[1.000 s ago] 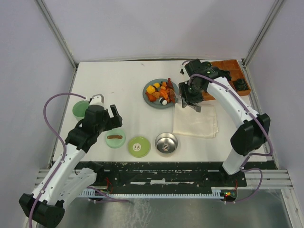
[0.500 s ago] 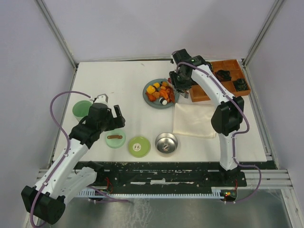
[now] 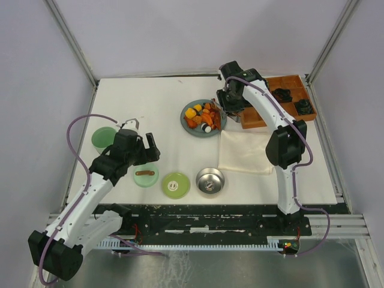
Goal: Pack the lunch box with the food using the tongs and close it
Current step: Pick up the fake food from the plate.
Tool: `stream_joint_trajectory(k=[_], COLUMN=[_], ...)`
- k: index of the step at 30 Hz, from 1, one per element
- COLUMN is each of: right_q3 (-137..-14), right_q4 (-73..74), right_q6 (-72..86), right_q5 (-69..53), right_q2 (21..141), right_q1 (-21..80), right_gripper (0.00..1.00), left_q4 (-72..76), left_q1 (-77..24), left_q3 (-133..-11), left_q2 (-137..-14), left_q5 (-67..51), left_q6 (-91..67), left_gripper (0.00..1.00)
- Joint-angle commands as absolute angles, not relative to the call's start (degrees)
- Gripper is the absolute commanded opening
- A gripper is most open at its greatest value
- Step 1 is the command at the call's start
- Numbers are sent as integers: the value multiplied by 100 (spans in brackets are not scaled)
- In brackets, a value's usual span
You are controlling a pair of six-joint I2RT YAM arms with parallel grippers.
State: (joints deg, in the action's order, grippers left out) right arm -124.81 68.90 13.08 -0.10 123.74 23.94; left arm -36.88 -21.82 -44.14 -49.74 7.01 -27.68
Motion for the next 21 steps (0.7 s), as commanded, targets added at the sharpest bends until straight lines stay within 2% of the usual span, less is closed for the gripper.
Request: stream_joint_trajectory(k=[1, 21], right_q3=[-12786, -13325], right_q4=[6969, 7013], right_q6=[1156, 981], right_q5=[-68, -196], right_q2=[12516, 13025], right_q1=[2364, 2339], right_gripper=[50, 46], left_q4=[-3405, -3409], left_q1=[-2162, -2160], left_q3=[-4438, -4438], left_q2=[-5063, -5219], left_q5=[519, 483], left_q6=[-2616, -2601], left_gripper=[96, 95])
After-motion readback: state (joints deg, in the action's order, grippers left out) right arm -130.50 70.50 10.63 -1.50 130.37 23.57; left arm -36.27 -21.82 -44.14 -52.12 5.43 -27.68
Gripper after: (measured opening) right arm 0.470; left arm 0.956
